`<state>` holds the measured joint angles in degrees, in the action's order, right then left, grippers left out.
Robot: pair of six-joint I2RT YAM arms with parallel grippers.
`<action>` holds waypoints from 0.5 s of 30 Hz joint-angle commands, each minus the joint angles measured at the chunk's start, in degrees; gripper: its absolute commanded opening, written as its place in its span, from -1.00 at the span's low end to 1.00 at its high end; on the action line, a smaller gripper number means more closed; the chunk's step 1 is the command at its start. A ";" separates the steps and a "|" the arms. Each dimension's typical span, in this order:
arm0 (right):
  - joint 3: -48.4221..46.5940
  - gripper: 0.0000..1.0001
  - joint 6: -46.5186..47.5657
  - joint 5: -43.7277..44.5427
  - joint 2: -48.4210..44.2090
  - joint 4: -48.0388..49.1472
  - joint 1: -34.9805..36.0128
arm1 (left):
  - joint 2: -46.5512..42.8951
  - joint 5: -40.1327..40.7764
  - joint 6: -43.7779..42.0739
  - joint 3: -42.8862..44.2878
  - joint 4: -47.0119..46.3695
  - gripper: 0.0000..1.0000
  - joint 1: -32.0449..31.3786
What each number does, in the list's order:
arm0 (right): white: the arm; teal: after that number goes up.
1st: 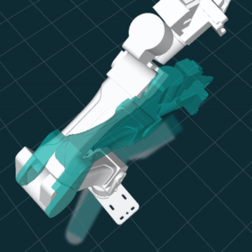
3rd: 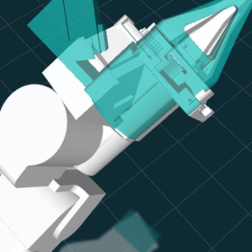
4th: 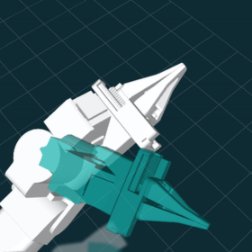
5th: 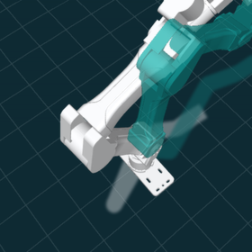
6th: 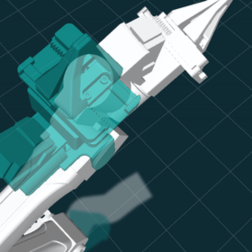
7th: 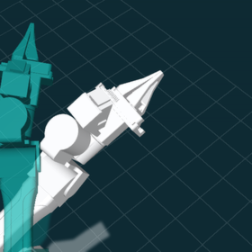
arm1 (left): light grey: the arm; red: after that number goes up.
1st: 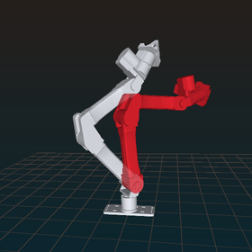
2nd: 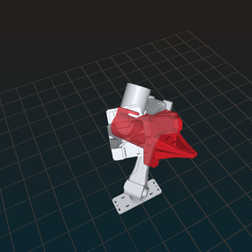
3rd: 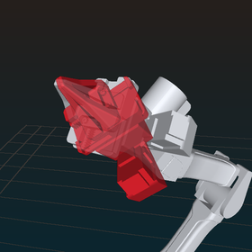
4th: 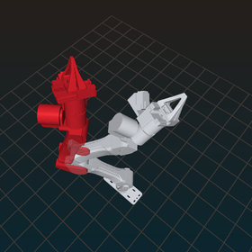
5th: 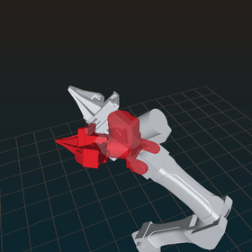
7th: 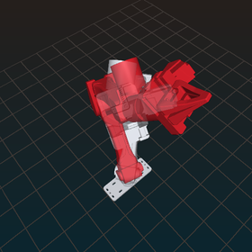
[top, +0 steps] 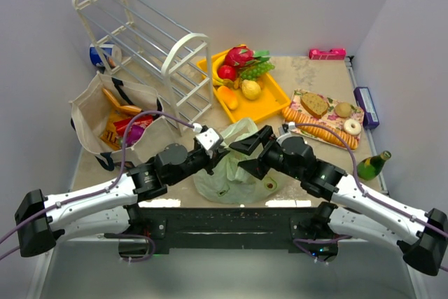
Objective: Place the mixed food into the grocery bags and tie them
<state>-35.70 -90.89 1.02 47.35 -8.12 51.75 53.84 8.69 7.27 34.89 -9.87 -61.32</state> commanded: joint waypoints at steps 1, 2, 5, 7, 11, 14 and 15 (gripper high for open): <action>1.60 0.89 -3.59 3.64 1.25 5.56 0.28 | -0.32 1.68 -1.91 0.09 -4.55 -1.00 -0.82; 1.60 0.89 -4.03 3.82 2.12 6.27 0.28 | -0.32 1.60 -1.91 0.00 -4.63 -1.00 -0.82; 1.60 0.88 -4.73 4.08 4.05 7.85 0.28 | -0.58 0.81 -1.99 -0.35 -4.81 -1.00 -0.91; 1.86 0.87 -5.34 3.99 4.85 9.42 0.28 | -0.58 0.11 -2.08 -0.62 -4.90 -1.00 -1.17; 2.39 0.84 -6.49 6.18 5.82 11.29 0.28 | -1.55 -0.95 -2.17 -1.84 -5.07 -1.00 -1.35; 2.48 0.81 -7.10 7.77 5.73 10.32 0.28 | -2.86 -1.13 -2.17 -2.81 -5.25 -1.00 -1.43; 2.57 0.79 -7.19 8.56 5.47 10.32 0.28 | -3.22 -1.22 -2.26 -3.16 -5.16 -1.00 -1.43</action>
<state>-33.30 -96.16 4.60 53.30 -0.34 51.75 52.84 8.08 6.24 32.86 -11.27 -62.30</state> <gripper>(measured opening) 0.910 0.021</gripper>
